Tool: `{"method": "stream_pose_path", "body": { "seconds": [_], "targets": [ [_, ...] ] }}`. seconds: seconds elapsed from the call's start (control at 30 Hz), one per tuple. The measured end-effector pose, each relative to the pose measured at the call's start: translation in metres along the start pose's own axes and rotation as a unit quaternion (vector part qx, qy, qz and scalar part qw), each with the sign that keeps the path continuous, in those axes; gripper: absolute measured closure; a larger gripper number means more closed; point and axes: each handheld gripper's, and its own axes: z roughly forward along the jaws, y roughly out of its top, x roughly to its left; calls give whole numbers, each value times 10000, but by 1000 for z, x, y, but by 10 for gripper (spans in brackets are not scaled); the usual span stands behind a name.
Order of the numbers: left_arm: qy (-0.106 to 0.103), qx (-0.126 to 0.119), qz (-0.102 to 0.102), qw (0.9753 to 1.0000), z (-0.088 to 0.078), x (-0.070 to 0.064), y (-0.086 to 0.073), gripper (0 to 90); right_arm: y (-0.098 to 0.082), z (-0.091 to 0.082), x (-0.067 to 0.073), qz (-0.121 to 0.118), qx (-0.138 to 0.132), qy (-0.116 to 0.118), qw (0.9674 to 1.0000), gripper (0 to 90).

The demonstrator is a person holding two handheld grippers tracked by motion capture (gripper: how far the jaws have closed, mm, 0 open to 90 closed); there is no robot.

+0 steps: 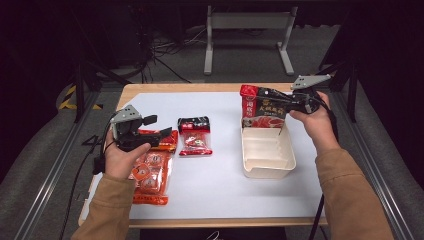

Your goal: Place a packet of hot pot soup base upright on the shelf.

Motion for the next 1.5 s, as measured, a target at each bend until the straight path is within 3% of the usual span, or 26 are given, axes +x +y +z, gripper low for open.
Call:
{"method": "stream_pose_path", "body": {
  "seconds": [0.17, 0.53, 0.6, 0.7, 0.87, 1.0, 1.1, 1.17, 1.5],
  "targets": [
    [66, -26, -38, 10000, 0, 1, -3, 267, -6, -1, 0, 100, -25, -19, 9999, 733],
    [-84, 91, -27, 9999, -5, 2, -11, 225, -12, -4, 2, 215, -34, -58, 9997, 717],
    [-98, 101, 46, 9999, -7, 2, -12, 221, -11, -4, 4, 255, -37, -102, 9996, 665],
    [-106, 142, 49, 9998, -13, 4, -12, 233, -10, -6, 6, 355, -13, -267, 9990, 486],
    [-131, 196, 104, 9997, -25, 4, -15, 230, -12, -17, 10, 425, -130, -379, 9983, 424],
    [-36, 144, 136, 9998, -36, 10, -23, 236, -16, -34, 17, 617, -232, -590, 9961, 369],
    [16, 157, 179, 9997, -38, 14, -26, 238, -19, -40, 21, 602, -293, -729, 9951, 352],
    [45, 202, 156, 9997, -38, 16, -27, 242, -22, -48, 26, 785, -402, -662, 9939, 353],
    [243, 195, 194, 9993, -37, 28, -30, 270, -42, -78, 54, 1074, -796, -544, 9895, 347]
  ]
}}
